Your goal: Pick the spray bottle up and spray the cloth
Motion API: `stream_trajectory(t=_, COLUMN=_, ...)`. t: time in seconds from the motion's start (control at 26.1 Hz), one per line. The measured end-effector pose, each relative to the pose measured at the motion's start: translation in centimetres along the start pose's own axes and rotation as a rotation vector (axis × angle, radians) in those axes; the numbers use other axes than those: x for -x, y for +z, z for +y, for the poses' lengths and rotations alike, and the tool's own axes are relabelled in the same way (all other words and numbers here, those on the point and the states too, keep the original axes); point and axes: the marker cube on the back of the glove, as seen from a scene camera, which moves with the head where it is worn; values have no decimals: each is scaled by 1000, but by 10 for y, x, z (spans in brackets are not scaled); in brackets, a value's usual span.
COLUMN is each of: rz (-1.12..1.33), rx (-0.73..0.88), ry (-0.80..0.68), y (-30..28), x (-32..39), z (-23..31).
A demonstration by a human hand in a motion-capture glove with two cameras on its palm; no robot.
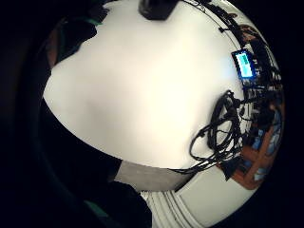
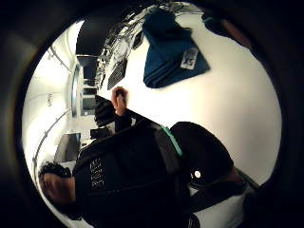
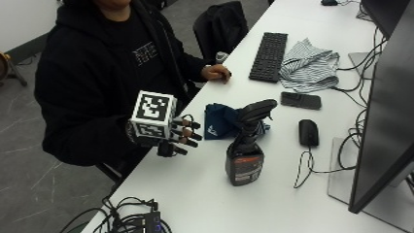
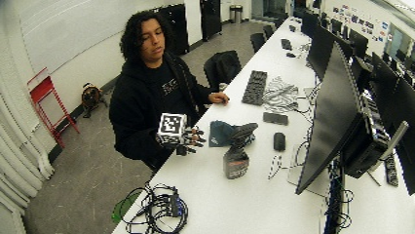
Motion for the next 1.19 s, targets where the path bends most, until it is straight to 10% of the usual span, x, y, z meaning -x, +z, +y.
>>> stream_trajectory(t=1.19, rz=-713, rx=-374, ry=-81, y=-132, x=-66, z=-186)
